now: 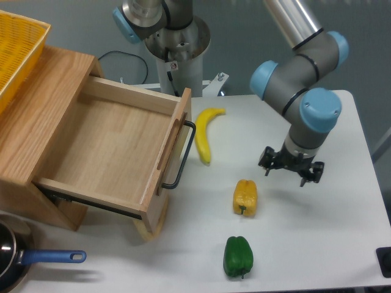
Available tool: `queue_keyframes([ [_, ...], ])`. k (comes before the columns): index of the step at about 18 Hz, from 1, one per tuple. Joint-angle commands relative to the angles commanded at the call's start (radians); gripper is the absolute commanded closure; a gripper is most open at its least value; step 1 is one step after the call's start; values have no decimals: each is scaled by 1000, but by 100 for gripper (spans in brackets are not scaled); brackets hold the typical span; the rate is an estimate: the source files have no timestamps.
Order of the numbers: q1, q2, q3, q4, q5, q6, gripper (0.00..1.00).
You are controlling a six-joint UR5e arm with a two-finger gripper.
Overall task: Pick up the yellow pepper
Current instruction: 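Move the gripper toward the yellow bell pepper and lower it above it, then lower the open gripper around the yellow pepper and close on it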
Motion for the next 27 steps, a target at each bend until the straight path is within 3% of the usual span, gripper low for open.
queue_keyframes([
  [7, -64, 12, -28, 0, 2, -115, 0],
  [18, -84, -23, -11, 5, 3, -120, 0],
  [25, -95, -43, -9, 43, 8, -126, 0],
  [27, -103, -55, -6, 67, 11, -152, 5],
])
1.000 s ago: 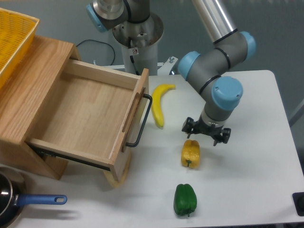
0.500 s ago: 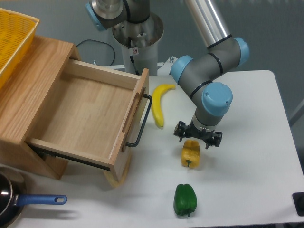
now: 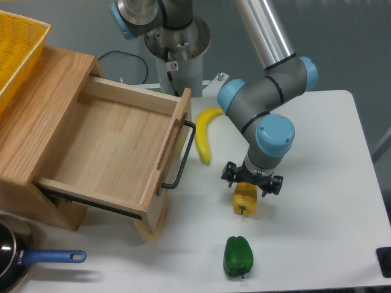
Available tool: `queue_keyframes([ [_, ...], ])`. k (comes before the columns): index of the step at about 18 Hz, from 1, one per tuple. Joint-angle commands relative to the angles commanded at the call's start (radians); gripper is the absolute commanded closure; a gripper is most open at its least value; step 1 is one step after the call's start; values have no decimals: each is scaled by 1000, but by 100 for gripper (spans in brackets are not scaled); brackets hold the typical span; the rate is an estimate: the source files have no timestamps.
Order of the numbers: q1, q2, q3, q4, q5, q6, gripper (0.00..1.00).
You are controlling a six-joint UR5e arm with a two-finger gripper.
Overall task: Pick up the yellow pepper
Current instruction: 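Lower the open gripper around the yellow pepper and close on it, then lift the yellow pepper up off the table and carry it away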
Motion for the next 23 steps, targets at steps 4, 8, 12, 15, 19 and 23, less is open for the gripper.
queue_keyframes([
  [4, -9, -25, 23, 15, 3, -19, 26],
  [8, -14, -25, 29, 15, 14, -32, 54],
  [12, -11, -12, 43, 14, 14, -26, 71],
  [15, -2, 8, 54, 11, 15, -19, 71],
  [19, 18, 29, 92, 3, 17, -19, 71],
  [23, 54, 58, 109, -23, 17, 10, 71],
])
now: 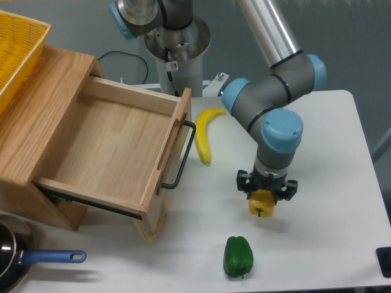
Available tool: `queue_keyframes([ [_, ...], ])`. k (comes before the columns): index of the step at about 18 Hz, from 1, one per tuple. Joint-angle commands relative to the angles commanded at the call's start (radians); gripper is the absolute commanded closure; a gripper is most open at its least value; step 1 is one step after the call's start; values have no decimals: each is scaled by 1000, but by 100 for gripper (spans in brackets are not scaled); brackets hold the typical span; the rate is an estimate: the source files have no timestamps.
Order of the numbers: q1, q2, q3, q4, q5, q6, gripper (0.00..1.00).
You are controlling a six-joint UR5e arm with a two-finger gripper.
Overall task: Pick up the yellow pepper
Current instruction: 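Lift the yellow pepper up off the table and carry it away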
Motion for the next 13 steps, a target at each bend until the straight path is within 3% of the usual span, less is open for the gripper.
queue_keyframes([
  [6, 55, 34, 20, -71, 2, 132, 71],
  [11, 112, 57, 106, -221, 0, 293, 71],
  [13, 135, 61, 130, -256, 2, 366, 72],
])
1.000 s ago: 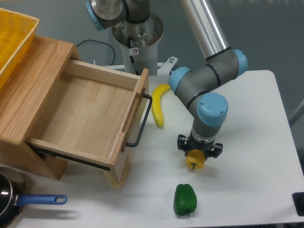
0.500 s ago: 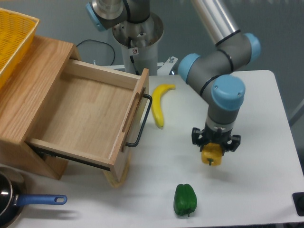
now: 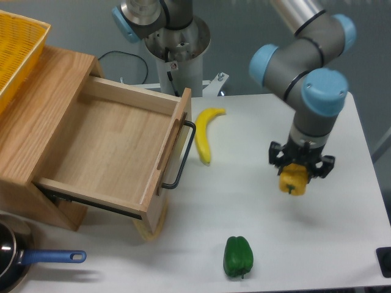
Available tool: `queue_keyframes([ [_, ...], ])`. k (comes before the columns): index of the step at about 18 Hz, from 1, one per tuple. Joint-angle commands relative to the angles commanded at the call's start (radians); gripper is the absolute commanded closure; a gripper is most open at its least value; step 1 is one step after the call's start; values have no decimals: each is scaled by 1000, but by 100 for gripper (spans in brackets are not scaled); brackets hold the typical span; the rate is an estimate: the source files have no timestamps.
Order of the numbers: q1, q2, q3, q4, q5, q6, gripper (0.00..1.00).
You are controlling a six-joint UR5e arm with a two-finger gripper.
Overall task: Pick up the yellow pepper
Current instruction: 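Lift the yellow pepper up off the table and carry it away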
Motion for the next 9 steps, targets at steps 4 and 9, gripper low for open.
queue_keyframes([
  [4, 29, 6, 15, -19, 0, 77, 72],
  [9, 35, 2, 17, -22, 29, 85, 72],
])
